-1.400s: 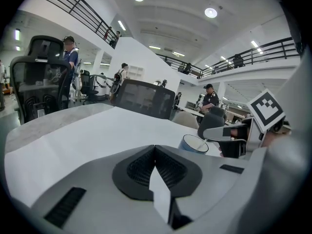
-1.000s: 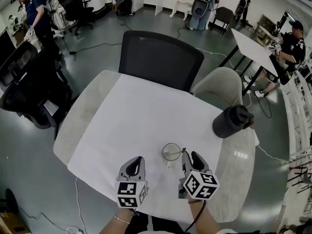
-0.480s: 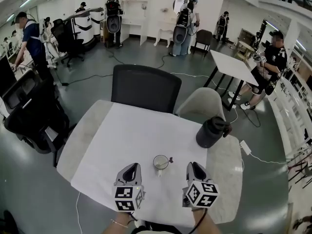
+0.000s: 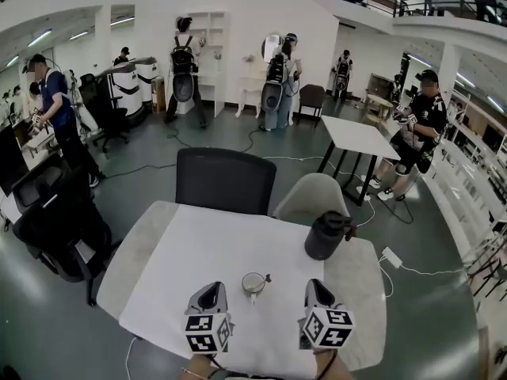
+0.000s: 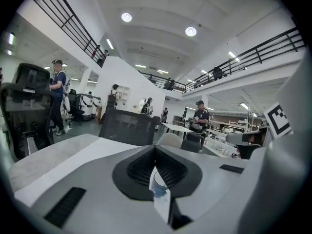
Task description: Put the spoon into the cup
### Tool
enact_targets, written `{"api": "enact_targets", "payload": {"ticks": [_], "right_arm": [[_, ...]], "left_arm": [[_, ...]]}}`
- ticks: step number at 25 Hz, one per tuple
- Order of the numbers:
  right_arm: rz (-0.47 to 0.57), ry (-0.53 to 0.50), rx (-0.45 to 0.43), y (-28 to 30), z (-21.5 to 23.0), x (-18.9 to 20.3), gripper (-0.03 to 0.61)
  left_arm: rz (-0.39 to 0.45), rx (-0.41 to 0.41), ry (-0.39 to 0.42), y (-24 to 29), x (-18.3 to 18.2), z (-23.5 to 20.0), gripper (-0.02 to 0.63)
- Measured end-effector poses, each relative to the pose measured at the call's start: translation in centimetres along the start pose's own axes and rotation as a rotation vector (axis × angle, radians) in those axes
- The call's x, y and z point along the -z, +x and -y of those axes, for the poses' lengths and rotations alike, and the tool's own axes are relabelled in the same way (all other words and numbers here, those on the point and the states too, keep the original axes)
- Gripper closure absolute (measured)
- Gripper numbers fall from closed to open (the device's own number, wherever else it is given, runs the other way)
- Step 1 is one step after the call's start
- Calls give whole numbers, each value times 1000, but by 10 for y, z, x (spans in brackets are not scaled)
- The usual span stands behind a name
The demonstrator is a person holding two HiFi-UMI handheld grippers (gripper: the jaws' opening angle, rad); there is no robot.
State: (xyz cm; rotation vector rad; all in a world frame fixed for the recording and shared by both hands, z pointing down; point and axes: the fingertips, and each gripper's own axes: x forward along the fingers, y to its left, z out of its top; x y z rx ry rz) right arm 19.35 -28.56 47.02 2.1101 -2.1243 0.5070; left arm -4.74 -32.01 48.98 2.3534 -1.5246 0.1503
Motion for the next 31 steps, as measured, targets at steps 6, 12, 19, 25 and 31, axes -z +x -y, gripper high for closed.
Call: {"api": "enact_targets", "payload": {"ticks": [6,12,19,25,31], "right_arm": [[19,5,23,-2,4,-5,545],[10,-4,26,-5,8,-5,546],[12,3,25,-5,13,-7,546],[14,10,21,-4,17,-7,548],[15,16,21,-2,19,-4,547]], "left_arm": [[7,3,6,5,-5,3,595],[1,3,8,6,-3,10,595],[4,6,15,10,-5,14,595],[-5,8,31,12,-3,17,595],[2,-4,28,13,-3,13,595]]}}
